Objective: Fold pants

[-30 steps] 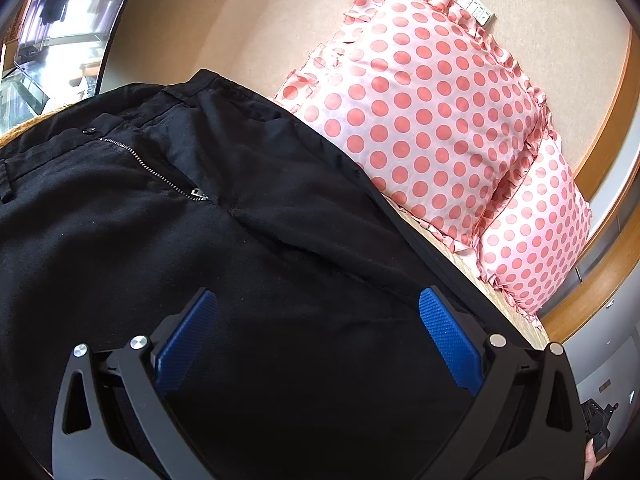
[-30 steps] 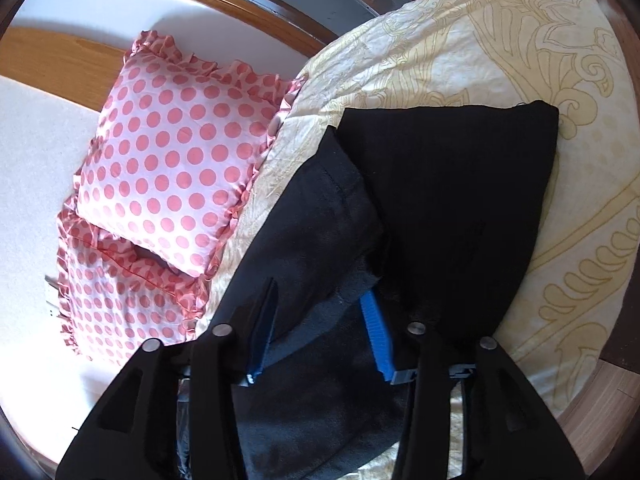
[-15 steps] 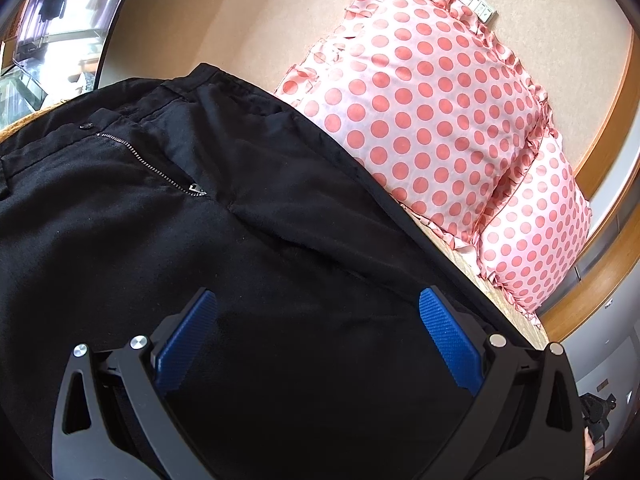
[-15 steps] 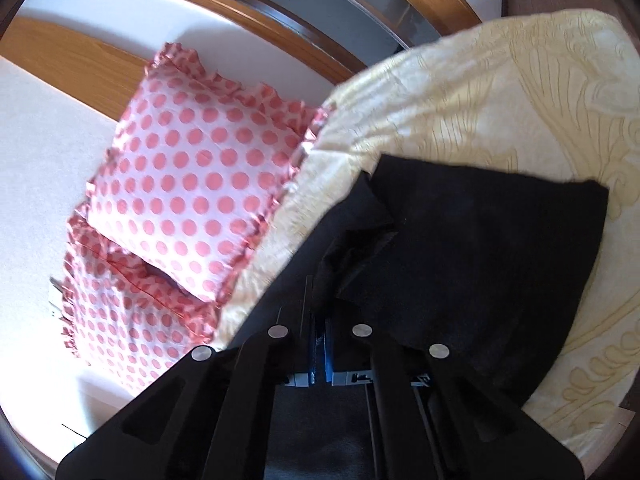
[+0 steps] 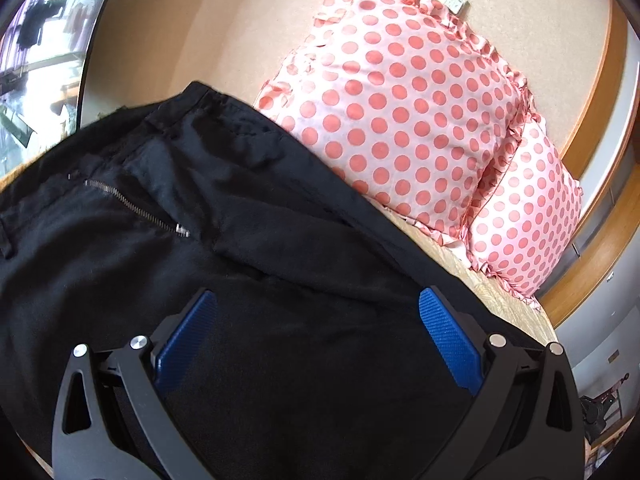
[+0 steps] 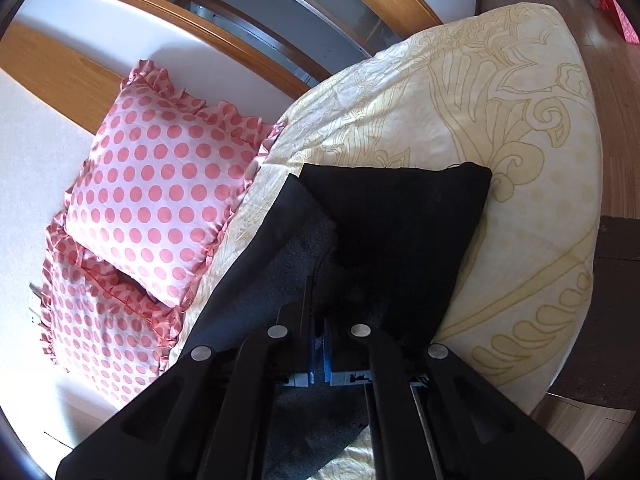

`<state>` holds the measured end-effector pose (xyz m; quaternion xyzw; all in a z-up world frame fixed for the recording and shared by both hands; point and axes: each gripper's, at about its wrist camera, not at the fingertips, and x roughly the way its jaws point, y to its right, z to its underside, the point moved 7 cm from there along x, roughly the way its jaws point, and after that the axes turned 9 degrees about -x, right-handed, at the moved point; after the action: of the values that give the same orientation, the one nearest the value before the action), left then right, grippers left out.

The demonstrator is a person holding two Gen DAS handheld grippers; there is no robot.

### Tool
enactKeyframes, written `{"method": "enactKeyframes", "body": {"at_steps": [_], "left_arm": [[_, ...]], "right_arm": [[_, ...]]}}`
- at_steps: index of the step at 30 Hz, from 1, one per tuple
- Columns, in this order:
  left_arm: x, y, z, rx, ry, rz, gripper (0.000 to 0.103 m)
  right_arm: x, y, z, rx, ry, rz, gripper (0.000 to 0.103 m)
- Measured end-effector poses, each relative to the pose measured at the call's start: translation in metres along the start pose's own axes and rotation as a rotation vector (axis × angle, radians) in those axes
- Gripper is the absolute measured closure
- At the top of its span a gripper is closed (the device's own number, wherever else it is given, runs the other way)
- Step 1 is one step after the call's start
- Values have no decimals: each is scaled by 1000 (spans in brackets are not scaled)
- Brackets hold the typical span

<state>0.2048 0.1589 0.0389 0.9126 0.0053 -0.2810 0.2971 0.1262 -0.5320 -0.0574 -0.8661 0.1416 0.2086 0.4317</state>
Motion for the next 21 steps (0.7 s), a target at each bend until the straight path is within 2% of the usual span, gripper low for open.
{"method": "enactKeyframes", "body": {"at_steps": [4, 7, 9, 11, 14, 17, 19, 21], "left_arm": [[4, 18, -50, 92, 38, -53, 2], [41, 24, -89, 100, -41, -112, 2], [78, 21, -112, 46, -122, -150, 2], [111, 14, -129, -55, -186, -162, 2], [161, -5, -144, -213, -286, -218, 3], [193, -22, -153, -295, -295, -296, 14], [209, -31, -157, -286, -288, -370, 22], [222, -38, -161, -262, -290, -442, 23]], "right_arm": [[1, -1, -1, -34, -3, 10, 101], [2, -1, -1, -44, -6, 8, 101], [2, -1, -1, -51, -8, 6, 102], [2, -2, 0, -64, -9, 13, 102], [3, -2, 0, -85, -10, 26, 102], [4, -4, -1, -115, -12, 38, 102], [5, -4, 0, -136, -14, 49, 102], [5, -4, -1, -148, -17, 51, 102]]}}
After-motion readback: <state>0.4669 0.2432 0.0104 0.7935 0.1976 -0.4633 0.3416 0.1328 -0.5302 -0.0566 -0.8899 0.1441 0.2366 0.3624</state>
